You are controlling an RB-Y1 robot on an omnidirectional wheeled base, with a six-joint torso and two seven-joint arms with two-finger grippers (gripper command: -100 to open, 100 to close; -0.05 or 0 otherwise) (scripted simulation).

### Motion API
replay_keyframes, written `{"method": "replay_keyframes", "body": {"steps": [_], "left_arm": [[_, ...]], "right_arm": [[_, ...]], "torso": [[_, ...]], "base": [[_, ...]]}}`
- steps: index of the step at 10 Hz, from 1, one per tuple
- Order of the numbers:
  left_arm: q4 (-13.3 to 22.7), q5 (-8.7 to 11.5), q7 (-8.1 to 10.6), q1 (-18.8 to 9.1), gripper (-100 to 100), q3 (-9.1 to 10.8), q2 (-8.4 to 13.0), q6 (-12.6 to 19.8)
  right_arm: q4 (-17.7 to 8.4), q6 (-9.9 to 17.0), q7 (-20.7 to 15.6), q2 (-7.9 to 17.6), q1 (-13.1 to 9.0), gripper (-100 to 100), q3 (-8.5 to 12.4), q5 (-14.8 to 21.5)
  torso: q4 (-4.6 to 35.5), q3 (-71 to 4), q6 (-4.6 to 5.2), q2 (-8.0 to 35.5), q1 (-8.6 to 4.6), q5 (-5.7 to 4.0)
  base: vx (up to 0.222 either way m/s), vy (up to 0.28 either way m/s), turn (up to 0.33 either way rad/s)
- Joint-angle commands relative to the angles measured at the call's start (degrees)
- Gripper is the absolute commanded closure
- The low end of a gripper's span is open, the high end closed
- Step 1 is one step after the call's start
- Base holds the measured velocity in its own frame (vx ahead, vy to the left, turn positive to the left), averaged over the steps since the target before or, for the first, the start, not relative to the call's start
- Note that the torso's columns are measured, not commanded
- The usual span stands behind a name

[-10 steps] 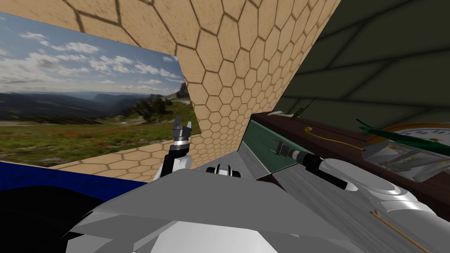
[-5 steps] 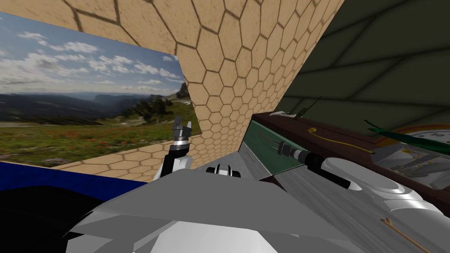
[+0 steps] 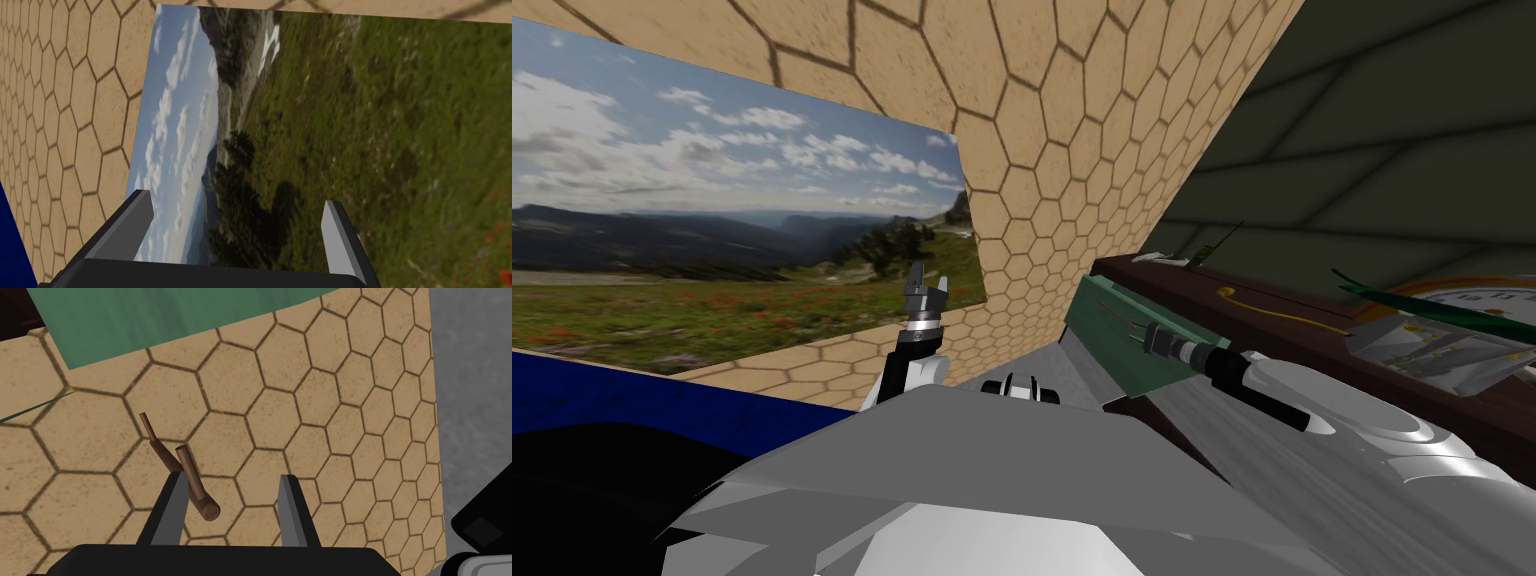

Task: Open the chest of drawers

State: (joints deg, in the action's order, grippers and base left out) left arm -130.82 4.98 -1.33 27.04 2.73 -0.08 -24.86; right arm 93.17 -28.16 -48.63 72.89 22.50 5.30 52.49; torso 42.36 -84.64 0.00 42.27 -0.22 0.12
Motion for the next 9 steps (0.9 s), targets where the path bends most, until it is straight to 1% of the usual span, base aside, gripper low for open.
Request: {"method": "replay_keyframes", "body": {"steps": [1, 4, 5, 6, 9], "left_arm": [[0.0, 0.0, 0.0, 0.0, 0, 0.0, 0.0, 0.0], [0.0, 0.0, 0.0, 0.0, 0, -0.01, -0.01, 0.0], [0.0, 0.0, 0.0, -0.01, 0, -0.01, -0.01, 0.0], [0.0, 0.0, 0.0, 0.0, 0, 0.0, 0.0, 0.0], [0.0, 0.0, 0.0, 0.01, 0, 0.01, 0.01, 0.0]], "right_arm": [[0.57, 0.01, 0.02, 0.2, 0.21, 100, 0.03, 0.08], [1.42, 0.03, 0.05, 0.5, 0.53, 100, 0.09, 0.19], [1.32, 0.33, 0.12, 0.43, 0.62, 100, 0.38, 0.09], [1.6, -0.61, 1.72, 2.56, 0.59, -100, 1.34, -0.72], [1.94, -1.84, 3.8, 5.56, 0.39, -100, 2.87, -1.79]], "torso": [[-0.06, 0.02, 0.0, 0.02, 0.18, -0.05], [-0.11, 0.09, -0.02, 0.08, 0.39, -0.06], [-0.11, 0.09, -0.05, 0.11, 0.41, -0.06], [-0.01, 0.0, -0.01, 0.0, 0.04, 0.0], [-0.08, 0.01, 0.0, -0.06, 0.11, -0.13]], "base": [[-0.077, 0.147, -0.031], [-0.08, 0.173, -0.029], [-0.055, 0.102, -0.01], [-0.012, 0.04, -0.076], [0.003, 0.018, -0.059]]}}
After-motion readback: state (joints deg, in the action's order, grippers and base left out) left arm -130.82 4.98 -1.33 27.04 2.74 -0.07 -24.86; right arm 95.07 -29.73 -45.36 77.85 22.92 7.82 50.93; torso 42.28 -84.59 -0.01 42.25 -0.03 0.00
